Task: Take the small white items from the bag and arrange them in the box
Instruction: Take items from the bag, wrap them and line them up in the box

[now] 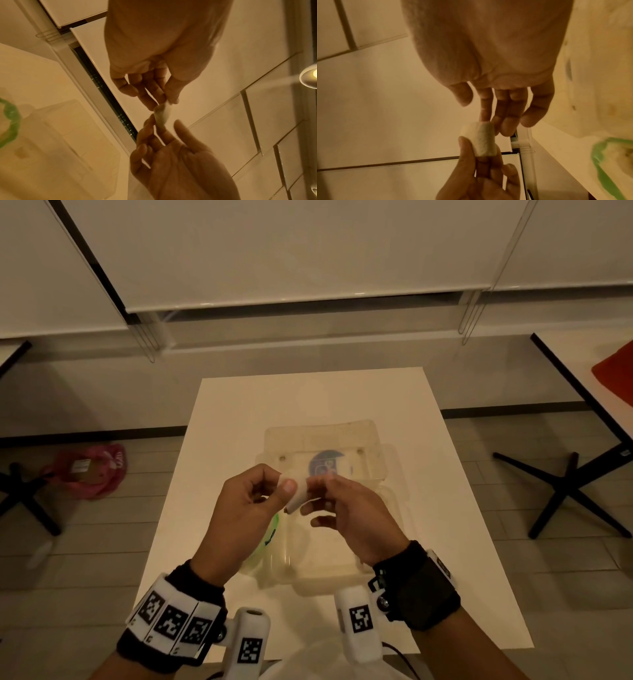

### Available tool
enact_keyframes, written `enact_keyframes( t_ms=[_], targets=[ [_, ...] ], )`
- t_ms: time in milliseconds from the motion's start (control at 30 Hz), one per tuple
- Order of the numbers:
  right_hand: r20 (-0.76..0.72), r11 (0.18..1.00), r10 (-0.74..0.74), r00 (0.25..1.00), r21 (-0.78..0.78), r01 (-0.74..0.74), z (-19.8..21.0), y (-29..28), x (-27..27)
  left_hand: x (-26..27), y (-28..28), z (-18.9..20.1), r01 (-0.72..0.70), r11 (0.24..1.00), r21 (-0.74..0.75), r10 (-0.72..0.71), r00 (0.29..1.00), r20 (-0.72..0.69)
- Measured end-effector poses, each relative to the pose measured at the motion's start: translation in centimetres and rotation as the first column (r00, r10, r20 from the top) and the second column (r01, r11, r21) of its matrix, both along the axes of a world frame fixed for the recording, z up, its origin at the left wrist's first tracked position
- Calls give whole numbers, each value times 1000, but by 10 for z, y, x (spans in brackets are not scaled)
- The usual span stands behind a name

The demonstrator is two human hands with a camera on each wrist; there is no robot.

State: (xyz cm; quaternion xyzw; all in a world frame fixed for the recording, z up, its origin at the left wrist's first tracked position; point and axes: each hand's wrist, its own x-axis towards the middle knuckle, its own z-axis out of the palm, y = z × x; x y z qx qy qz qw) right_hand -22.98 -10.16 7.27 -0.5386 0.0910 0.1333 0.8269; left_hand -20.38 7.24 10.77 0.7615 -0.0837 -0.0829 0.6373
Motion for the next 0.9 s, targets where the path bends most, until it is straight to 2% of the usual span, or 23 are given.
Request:
enact_keyframes(
  t_ms=[200, 367, 500, 600, 667, 733, 800, 900],
  targets=[
    [179, 966, 47, 983, -258, 1, 6, 3, 2, 3, 2, -1, 18, 999, -50, -23, 995, -99],
    [189, 969, -4, 982, -243, 51, 4, 3, 1, 4, 3, -4, -46, 995, -92, 31, 988, -153],
    [213, 967, -25, 977, -241, 77, 5, 3, 1, -1, 2, -5, 25, 992, -120, -47, 982, -184],
    [214, 966, -52, 976, -237, 104, 6, 1, 1, 0, 1, -9, 25, 994, -108, -46, 979, -199],
    [230, 961, -66, 971, -246, 124, 7, -3, 3, 1, 1, -11, 18, 990, -139, -54, 965, -256],
    [300, 943, -2, 954, -317, 102, 11, -10, 5, 1, 1, -10, 34, 973, -227, -111, 935, -336],
    [363, 910, 162, 918, -414, 4, 19, -16, 9, 0, 0, -9, 70, 946, -315, -197, 899, -391],
    [373, 829, 380, 846, -543, -133, 32, -25, 16, -2, -3, -10, 121, 918, -377, -286, 861, -420]
  ],
)
